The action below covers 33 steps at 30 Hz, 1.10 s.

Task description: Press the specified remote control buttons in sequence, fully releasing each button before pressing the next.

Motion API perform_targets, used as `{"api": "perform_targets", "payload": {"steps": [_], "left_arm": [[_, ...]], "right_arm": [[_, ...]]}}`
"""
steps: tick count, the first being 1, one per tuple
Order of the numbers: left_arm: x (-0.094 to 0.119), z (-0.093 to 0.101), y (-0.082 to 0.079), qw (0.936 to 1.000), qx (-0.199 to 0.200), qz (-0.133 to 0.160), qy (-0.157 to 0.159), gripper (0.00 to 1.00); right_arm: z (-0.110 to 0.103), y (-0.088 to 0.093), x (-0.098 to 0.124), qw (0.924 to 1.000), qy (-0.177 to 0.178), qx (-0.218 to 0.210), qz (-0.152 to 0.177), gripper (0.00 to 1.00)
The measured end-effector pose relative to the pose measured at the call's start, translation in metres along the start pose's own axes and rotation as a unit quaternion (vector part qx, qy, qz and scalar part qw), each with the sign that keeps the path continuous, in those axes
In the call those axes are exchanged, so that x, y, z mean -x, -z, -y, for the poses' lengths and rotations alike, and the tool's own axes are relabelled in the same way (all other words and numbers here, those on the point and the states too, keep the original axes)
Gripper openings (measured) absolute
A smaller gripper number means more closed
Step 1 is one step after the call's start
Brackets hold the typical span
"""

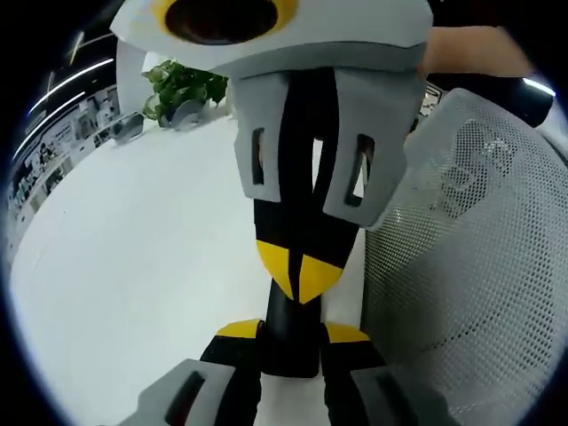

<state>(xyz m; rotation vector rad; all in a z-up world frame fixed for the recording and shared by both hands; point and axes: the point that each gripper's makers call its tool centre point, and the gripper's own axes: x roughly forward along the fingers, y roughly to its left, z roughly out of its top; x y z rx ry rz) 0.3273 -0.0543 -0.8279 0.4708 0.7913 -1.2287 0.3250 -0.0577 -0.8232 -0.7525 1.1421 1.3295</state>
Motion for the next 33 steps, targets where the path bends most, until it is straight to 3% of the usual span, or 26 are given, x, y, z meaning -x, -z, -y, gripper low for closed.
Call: {"api": "perform_targets", "payload": {"steps": [8, 12, 17, 20, 24, 28, 33], "left_arm": [[0.000, 0.000, 0.000, 1.0000, 0.001, 0.000, 0.000, 0.25], [-0.001, 0.000, 0.000, 1.0000, 0.003, 0.002, -0.001, 0.25], [-0.001, 0.000, 0.000, 1.0000, 0.003, 0.001, -0.001, 0.25], [0.000, 0.000, 0.000, 1.0000, 0.003, 0.001, -0.001, 0.25], [0.000, 0.001, -0.001, 1.0000, -0.001, -0.004, -0.004, 0.25], [-0.001, 0.001, 0.000, 0.9999, -0.007, -0.010, -0.007, 0.25], [-0.002, 0.001, 0.000, 0.9996, -0.020, -0.017, -0.011, 0.25]], "right_arm": [[0.001, 0.000, 0.000, 0.9999, 0.003, 0.009, 0.009, 0.00], [0.002, 0.000, 0.000, 0.9990, -0.005, -0.030, 0.034, 0.00], [0.001, 0.000, 0.001, 0.9984, 0.001, -0.033, 0.046, 0.00], [0.002, -0.002, 0.001, 0.9953, -0.002, -0.077, 0.059, 0.00], [0.004, 0.000, 0.005, 0.9885, -0.007, -0.131, 0.076, 0.00], [0.008, -0.006, 0.018, 0.9762, -0.004, -0.175, 0.127, 0.00], [0.018, -0.012, 0.046, 0.9480, -0.002, -0.244, 0.204, 0.00]]}}
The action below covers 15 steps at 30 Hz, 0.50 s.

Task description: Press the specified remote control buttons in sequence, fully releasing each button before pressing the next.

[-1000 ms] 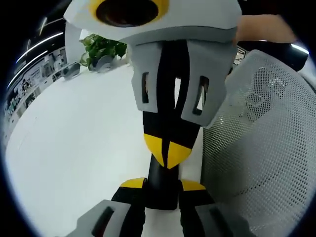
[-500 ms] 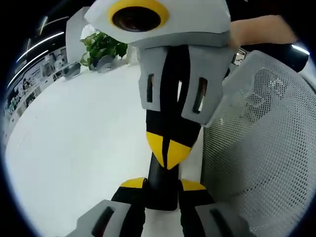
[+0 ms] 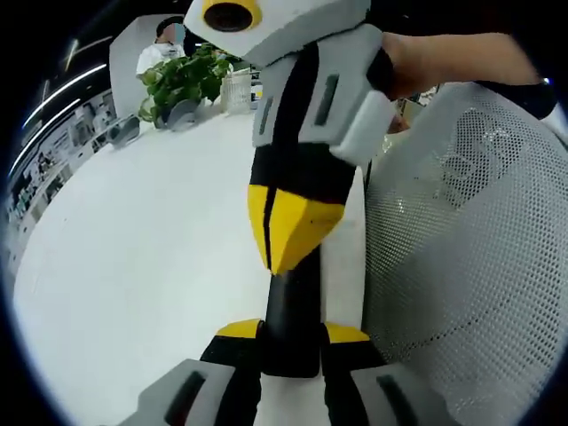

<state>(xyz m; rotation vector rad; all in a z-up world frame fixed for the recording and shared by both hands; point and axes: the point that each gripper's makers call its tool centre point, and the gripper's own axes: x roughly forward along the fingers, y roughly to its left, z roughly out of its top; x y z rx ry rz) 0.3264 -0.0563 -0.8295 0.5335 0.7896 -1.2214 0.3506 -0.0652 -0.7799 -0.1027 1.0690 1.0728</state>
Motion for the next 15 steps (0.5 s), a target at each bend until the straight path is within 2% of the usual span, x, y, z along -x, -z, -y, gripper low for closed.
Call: {"api": "perform_targets", "payload": {"steps": [3, 5, 9, 11, 14, 15], "left_arm": [[0.000, 0.001, 0.000, 1.0000, -0.006, -0.003, -0.003, 0.25], [-0.001, 0.001, 0.001, 0.9996, -0.026, -0.013, -0.006, 0.25], [0.000, 0.000, 0.000, 0.9997, -0.019, -0.014, -0.006, 0.25], [0.000, 0.000, 0.000, 0.9997, -0.018, -0.014, -0.008, 0.25], [0.000, 0.000, 0.000, 0.9998, -0.015, -0.012, -0.011, 0.25], [0.000, 0.000, 0.000, 0.9998, -0.013, -0.010, -0.011, 0.25]], "right_arm": [[0.000, -0.013, 0.020, 0.9978, 0.002, -0.035, 0.056, 0.00], [0.001, -0.019, 0.029, 0.9950, 0.005, -0.052, 0.085, 0.00], [0.009, -0.019, 0.047, 0.9907, 0.032, -0.070, 0.112, 0.00], [0.010, -0.024, 0.060, 0.9851, 0.036, -0.086, 0.145, 0.00], [0.014, -0.038, 0.086, 0.9709, 0.046, -0.098, 0.213, 0.00], [0.015, -0.040, 0.092, 0.9674, 0.050, -0.100, 0.227, 0.00]]}}
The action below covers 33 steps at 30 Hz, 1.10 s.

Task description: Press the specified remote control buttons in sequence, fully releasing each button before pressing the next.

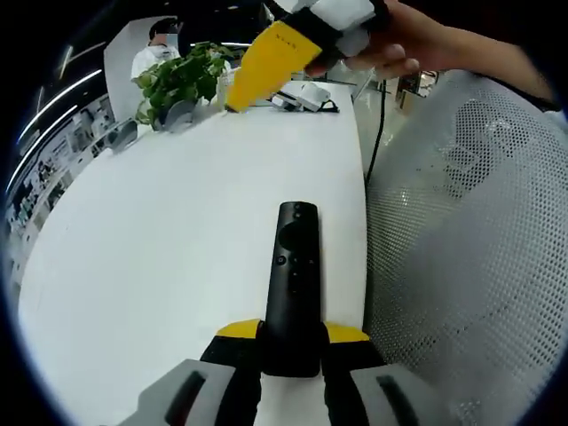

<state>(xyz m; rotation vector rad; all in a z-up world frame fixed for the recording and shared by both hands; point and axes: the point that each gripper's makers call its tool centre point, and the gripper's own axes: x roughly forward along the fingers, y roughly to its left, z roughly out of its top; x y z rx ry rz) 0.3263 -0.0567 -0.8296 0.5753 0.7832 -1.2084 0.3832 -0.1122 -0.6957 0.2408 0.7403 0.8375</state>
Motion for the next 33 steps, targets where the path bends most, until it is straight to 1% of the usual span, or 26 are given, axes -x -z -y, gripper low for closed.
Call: {"api": "perform_targets", "payload": {"steps": [1, 2, 5, 6, 10, 12, 13, 14, 16, 17, 19, 20, 21, 25, 28, 31, 32, 33], "left_arm": [[0.000, 0.000, 0.000, 1.0000, 0.001, 0.002, 0.000, 0.25], [0.000, 0.000, 0.000, 1.0000, 0.004, 0.006, -0.002, 0.25], [0.000, 0.000, -0.001, 1.0000, 0.001, 0.006, -0.003, 0.25], [-0.001, -0.001, -0.002, 0.9999, 0.004, 0.009, -0.005, 0.25], [-0.001, 0.000, -0.002, 1.0000, -0.001, 0.004, -0.003, 0.25], [-0.002, 0.000, -0.004, 1.0000, -0.006, -0.005, 0.001, 0.25], [-0.002, 0.000, -0.003, 1.0000, -0.004, -0.006, 0.000, 0.25], [-0.001, 0.000, -0.003, 1.0000, -0.003, -0.006, 0.000, 0.25], [-0.001, -0.001, -0.002, 1.0000, -0.002, -0.002, 0.000, 0.25], [-0.001, 0.000, -0.002, 1.0000, -0.002, 0.000, -0.001, 0.25], [-0.001, 0.000, -0.002, 1.0000, -0.001, 0.003, -0.002, 0.25], [-0.001, 0.000, -0.002, 1.0000, -0.001, 0.002, -0.003, 0.25], [-0.001, 0.000, -0.002, 1.0000, -0.001, 0.000, -0.002, 0.25], [-0.002, -0.001, -0.003, 1.0000, -0.001, 0.002, -0.004, 0.25], [-0.002, 0.000, -0.003, 1.0000, 0.001, 0.004, -0.005, 0.25], [-0.002, 0.000, -0.003, 0.9999, 0.003, 0.007, -0.007, 0.25], [-0.002, -0.001, -0.003, 0.9999, 0.005, 0.008, -0.008, 0.25], [-0.002, -0.001, -0.003, 0.9999, 0.006, 0.010, -0.010, 0.25]], "right_arm": [[0.000, -0.007, 0.007, 0.9998, 0.004, -0.004, 0.019, 0.00], [0.001, -0.011, 0.011, 0.9995, 0.006, -0.006, 0.030, 0.00], [0.003, -0.017, 0.024, 0.9985, 0.017, -0.016, 0.050, 0.00], [0.002, -0.021, 0.029, 0.9976, 0.019, -0.018, 0.063, 0.00], [0.000, -0.030, 0.047, 0.9949, 0.025, -0.023, 0.095, 0.00], [-0.002, -0.034, 0.055, 0.9936, 0.030, -0.018, 0.107, 0.01], [-0.003, -0.037, 0.061, 0.9923, 0.034, -0.006, 0.119, 0.03], [-0.003, -0.038, 0.063, 0.9918, 0.036, -0.003, 0.123, 0.05], [-0.002, -0.040, 0.072, 0.9899, 0.051, 0.008, 0.132, 0.05], [-0.001, -0.041, 0.078, 0.9885, 0.061, 0.013, 0.138, 0.07], [-0.002, -0.041, 0.085, 0.9869, 0.069, 0.025, 0.143, 0.13], [0.000, -0.041, 0.089, 0.9857, 0.076, 0.034, 0.147, 0.19], [0.003, -0.038, 0.092, 0.9852, 0.085, 0.038, 0.144, 0.23], [0.010, -0.031, 0.103, 0.9827, 0.114, 0.052, 0.136, 0.33], [0.015, -0.030, 0.110, 0.9770, 0.138, 0.072, 0.146, 0.48], [0.022, -0.026, 0.115, 0.9719, 0.161, 0.075, 0.155, 0.62], [0.024, -0.023, 0.116, 0.9703, 0.170, 0.076, 0.154, 0.68], [0.028, -0.020, 0.118, 0.9667, 0.187, 0.078, 0.156, 0.72]]}}
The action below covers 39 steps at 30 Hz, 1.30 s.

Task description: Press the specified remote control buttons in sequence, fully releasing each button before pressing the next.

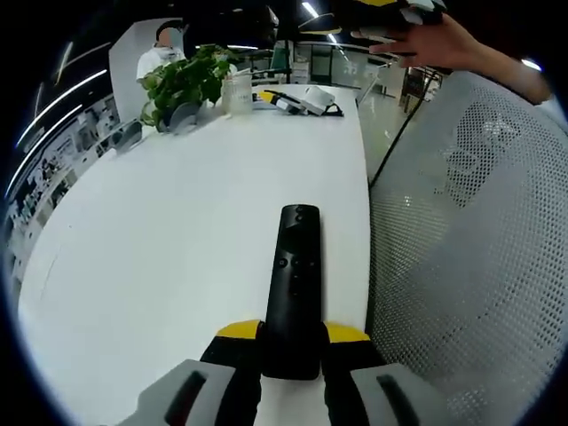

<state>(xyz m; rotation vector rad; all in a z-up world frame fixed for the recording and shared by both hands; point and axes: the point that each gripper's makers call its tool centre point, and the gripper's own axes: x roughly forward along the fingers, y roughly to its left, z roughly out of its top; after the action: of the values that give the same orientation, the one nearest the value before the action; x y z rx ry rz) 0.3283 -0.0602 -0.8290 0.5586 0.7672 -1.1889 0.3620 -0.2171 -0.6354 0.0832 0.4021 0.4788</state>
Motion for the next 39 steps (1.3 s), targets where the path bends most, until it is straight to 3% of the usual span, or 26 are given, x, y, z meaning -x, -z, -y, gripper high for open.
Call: {"api": "perform_targets", "payload": {"steps": [5, 9, 13, 19, 23, 29, 39], "left_arm": [[0.000, 0.000, 0.000, 0.9999, 0.009, 0.003, -0.008, 0.25], [-0.001, -0.001, -0.001, 0.9998, 0.013, 0.004, -0.011, 0.25], [-0.001, -0.001, -0.001, 0.9999, 0.013, 0.004, -0.008, 0.25], [-0.002, -0.001, -0.002, 0.9999, 0.012, -0.002, -0.010, 0.26], [-0.002, -0.003, -0.002, 0.9997, 0.017, -0.007, -0.013, 0.27], [-0.003, -0.005, -0.004, 0.9987, 0.041, -0.007, -0.030, 0.27], [-0.006, -0.012, -0.007, 0.9979, 0.051, -0.006, -0.041, 0.25]], "right_arm": [[0.009, -0.002, 0.004, 0.9993, 0.014, -0.017, 0.029, 0.79], [0.002, 0.000, -0.004, 0.9996, -0.004, -0.018, 0.024, 0.80], [-0.007, 0.008, -0.010, 0.9993, -0.016, 0.033, 0.010, 0.83], [-0.012, 0.002, -0.008, 0.9979, -0.016, 0.056, 0.028, 0.85], [-0.010, -0.003, -0.007, 0.9975, -0.009, 0.057, 0.042, 0.94], [0.004, -0.014, 0.003, 0.9965, 0.014, 0.030, 0.077, 0.88], [0.006, -0.012, 0.002, 0.9966, 0.025, 0.023, 0.075, 0.87]]}}
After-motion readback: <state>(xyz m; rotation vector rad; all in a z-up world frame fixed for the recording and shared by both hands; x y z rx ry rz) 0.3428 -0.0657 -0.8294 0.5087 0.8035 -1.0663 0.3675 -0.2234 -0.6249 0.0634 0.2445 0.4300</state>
